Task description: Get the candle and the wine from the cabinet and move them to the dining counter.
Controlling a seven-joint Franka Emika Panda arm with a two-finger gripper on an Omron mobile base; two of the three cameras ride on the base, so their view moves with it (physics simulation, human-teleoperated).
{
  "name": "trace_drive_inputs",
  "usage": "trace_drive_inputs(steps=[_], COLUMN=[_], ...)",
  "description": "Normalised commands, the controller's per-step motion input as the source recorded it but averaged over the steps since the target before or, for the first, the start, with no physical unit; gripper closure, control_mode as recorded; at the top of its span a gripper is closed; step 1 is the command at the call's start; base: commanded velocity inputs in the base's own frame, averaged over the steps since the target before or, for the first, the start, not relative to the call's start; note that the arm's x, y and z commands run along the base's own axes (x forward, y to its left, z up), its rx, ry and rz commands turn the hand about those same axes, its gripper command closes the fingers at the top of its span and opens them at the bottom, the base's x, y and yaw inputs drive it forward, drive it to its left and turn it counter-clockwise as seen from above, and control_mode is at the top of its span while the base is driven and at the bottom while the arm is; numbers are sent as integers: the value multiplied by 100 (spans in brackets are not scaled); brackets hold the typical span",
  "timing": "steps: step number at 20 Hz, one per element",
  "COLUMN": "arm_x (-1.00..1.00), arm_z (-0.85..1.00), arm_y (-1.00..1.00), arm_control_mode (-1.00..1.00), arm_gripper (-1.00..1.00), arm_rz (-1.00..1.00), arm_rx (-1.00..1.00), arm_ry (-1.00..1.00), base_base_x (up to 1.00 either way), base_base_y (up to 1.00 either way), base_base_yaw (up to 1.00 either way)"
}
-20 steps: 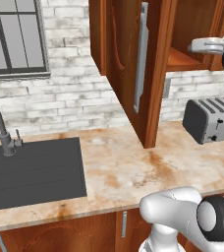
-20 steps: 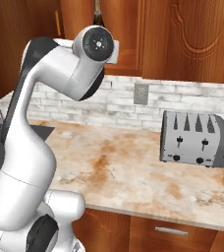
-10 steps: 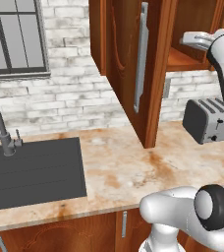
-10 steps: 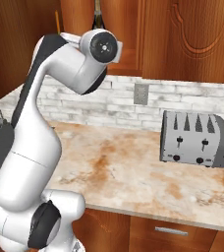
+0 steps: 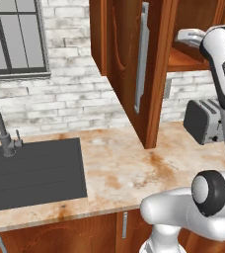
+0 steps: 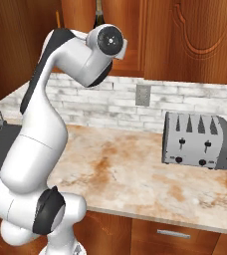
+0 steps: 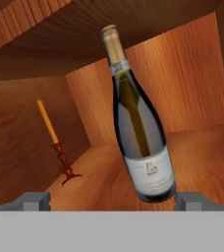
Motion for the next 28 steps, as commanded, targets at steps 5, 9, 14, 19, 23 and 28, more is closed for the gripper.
trace_drive_inputs(steps=[5,9,14,19,23,28], arm_x=[44,49,40,33,19,9], arm_z=[-10,-12,-2,-5,-4,-1], arm_y=[0,5,0,5,3,15], arm_control_mode=[-100,-100,-100,-100,-100,-100], arm_gripper=[-100,-100,-100,-100,-100,-100], arm_rz=[0,-4,-7,-10,-7,-7], arm_rx=[0,-2,-7,-13,-7,-1], arm_ry=[8,3,6,1,1,0], base_base_x=[0,0,0,0,0,0], base_base_y=[0,0,0,0,0,0], base_base_yaw=[0,0,0,0,0,0])
